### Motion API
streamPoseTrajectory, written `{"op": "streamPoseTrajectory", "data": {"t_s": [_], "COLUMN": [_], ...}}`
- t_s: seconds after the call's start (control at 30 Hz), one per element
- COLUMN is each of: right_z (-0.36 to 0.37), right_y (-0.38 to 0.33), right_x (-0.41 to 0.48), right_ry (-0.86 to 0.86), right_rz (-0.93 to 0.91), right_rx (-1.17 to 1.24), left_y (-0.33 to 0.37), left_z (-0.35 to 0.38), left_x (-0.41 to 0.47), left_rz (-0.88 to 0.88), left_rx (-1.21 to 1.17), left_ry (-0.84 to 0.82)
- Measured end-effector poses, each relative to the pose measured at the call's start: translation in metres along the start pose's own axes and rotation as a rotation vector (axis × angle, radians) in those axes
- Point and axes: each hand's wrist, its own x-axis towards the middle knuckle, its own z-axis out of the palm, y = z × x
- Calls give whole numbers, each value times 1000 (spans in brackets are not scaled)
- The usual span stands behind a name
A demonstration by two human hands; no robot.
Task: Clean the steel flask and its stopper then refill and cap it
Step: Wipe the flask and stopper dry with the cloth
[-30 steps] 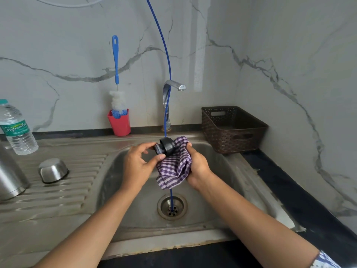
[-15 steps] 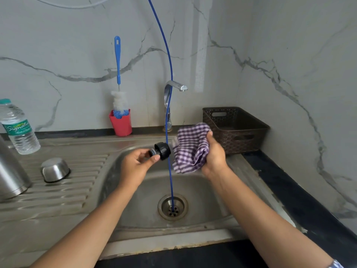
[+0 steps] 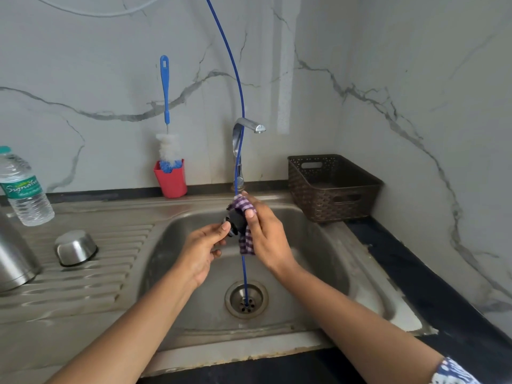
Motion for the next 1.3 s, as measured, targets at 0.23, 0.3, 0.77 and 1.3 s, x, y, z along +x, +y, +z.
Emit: {"op": "streamPoseTrajectory", "data": {"t_s": [0.23,0.3,0.77,1.3], "right_z": [3,2,-15,-22], "right_y": [-2,1,15,-2], "right_x": [5,2,10,9], "right_ry": [-7,-8,232,10], "right_rz": [74,29,692,623], "right_rx": [123,42,692,573], "left_y": [0,0,0,-1], "left_z": [-1,0,2,-17], "left_x": [-1,0,-3,4], "left_rz": [1,0,-39,315], "left_rx": [3,6,-18,694], "left_ry": [-9,5,53,-156]}}
